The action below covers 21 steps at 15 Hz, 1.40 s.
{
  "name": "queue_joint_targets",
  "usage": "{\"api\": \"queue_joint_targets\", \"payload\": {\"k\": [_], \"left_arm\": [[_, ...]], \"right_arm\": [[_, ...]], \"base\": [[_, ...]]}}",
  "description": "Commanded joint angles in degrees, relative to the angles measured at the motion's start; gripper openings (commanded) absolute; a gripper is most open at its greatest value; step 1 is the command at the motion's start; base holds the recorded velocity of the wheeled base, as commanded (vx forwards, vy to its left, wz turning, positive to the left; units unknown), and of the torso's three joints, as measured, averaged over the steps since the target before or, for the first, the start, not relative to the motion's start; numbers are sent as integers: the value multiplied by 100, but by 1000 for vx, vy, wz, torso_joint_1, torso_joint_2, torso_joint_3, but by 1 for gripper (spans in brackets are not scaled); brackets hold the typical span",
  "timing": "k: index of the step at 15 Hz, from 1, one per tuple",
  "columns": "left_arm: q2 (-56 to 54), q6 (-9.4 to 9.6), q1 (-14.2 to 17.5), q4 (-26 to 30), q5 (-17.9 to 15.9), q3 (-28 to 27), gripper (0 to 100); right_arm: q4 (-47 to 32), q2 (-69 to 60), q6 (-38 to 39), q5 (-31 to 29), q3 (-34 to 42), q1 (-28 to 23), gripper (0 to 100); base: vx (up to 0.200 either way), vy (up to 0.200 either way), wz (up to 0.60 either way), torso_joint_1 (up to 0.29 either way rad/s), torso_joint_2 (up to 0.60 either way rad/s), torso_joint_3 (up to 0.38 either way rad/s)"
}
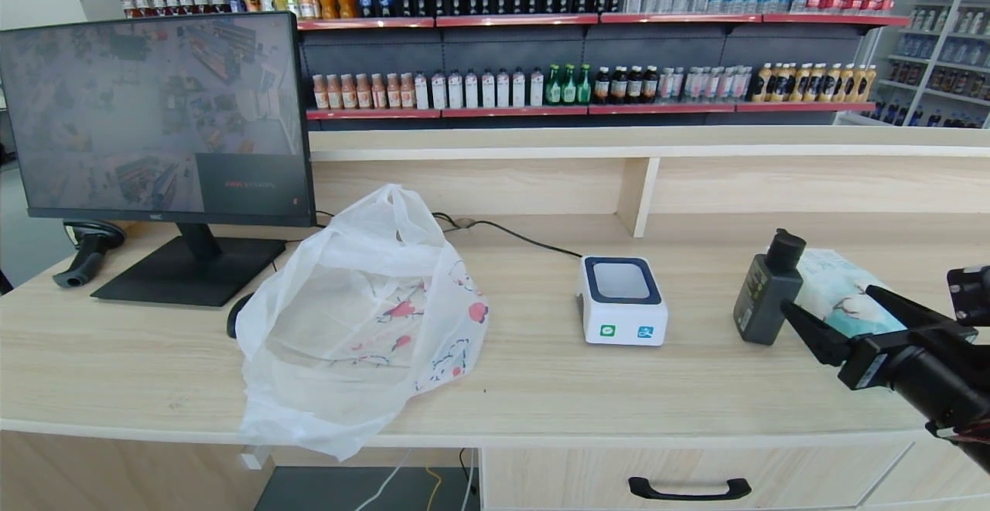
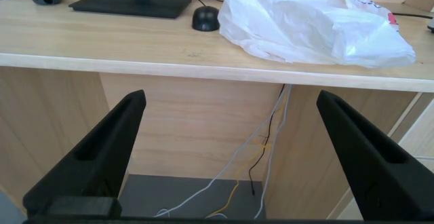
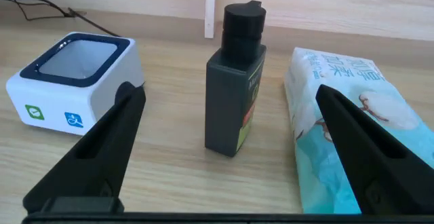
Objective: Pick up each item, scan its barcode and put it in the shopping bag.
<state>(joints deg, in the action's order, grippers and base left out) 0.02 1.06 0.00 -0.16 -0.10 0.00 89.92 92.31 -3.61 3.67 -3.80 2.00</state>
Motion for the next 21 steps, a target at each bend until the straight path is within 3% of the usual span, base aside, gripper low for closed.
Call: {"api": "queue_joint_targets", "payload": {"k": [1,3,5,21], "left_arm": [[-2,-1,0,-2,1,0,100],[-2,-1,0,-2,1,0,100],[-2,-1,0,-2,1,0,100],[-2,-1,0,-2,1,0,100]], "right_arm": [[8,103,334,-666,-252,705,100],[8,402,616,-1466,-622,1127,100],[8,719,783,-1747,-833,1294,100],[8,2248,967,-1668,-1931,741,100]], "base": [[0,0,0,0,0,0],[0,0,0,0,0,0],[0,0,0,0,0,0],[0,0,0,0,0,0]]}}
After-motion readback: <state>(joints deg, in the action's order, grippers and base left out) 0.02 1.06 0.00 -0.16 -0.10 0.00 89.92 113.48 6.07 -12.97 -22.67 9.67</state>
